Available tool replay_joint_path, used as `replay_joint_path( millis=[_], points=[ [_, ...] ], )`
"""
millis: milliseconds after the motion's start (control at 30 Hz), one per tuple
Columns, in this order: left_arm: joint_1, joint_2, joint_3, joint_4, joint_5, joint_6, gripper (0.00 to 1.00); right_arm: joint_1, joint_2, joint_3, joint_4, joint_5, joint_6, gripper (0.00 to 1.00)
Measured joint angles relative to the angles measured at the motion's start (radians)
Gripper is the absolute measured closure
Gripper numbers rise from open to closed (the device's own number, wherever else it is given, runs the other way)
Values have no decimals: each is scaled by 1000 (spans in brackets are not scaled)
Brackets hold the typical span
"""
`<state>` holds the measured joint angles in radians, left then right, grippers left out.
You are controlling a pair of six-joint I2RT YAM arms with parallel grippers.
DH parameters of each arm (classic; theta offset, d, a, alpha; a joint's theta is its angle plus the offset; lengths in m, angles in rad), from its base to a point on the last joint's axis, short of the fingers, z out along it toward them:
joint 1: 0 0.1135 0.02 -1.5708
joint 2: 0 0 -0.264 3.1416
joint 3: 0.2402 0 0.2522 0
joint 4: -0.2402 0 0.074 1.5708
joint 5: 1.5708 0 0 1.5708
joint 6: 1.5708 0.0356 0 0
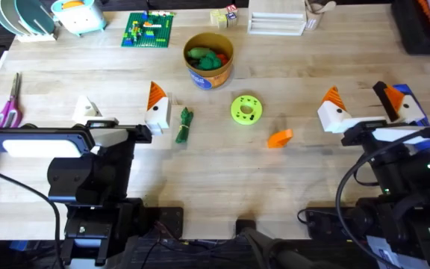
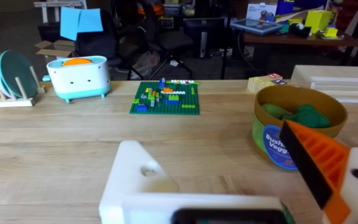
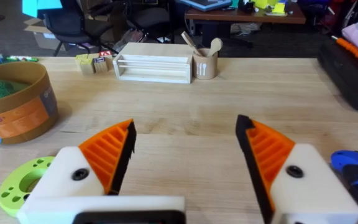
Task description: Pick up the gripper from the table and insert it into the empty holder that is missing its gripper. Then pick up a screw, insert it into the mounting hole, and use the screwdriver to tighten it. Finally, clean up the table by picking up the vegetable and placing it into the bucket.
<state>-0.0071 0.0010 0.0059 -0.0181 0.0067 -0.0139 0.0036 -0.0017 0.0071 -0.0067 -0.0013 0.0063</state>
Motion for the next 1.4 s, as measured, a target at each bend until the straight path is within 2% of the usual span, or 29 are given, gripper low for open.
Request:
replay_joint_path(
  millis=[433,533,633,733,800,900,1033,1200,1400],
  points=[
    [0,0,1,-7,11,-1,8,0,0,0,-5,1,0,11],
    [0,0,20,-106,29,-45,10,0,0,4,-11,0,4,11],
    [0,13,111,-256,43,-134,8,0,2,56,-111,-6,20,10],
    [0,71,281,-433,94,-198,8,0,41,174,-266,-13,29,11],
    [0,137,403,-547,139,-218,8,0,98,296,-379,-15,33,10],
    [0,257,531,-687,229,-221,9,0,212,484,-532,-17,39,10],
    [0,446,635,-813,345,-206,8,0,387,710,-733,-21,39,10],
    [0,623,717,-830,405,-204,8,0,578,909,-900,-22,40,10],
    [0,729,729,-840,436,-258,8,0,654,939,-914,-22,40,10]
  ],
)
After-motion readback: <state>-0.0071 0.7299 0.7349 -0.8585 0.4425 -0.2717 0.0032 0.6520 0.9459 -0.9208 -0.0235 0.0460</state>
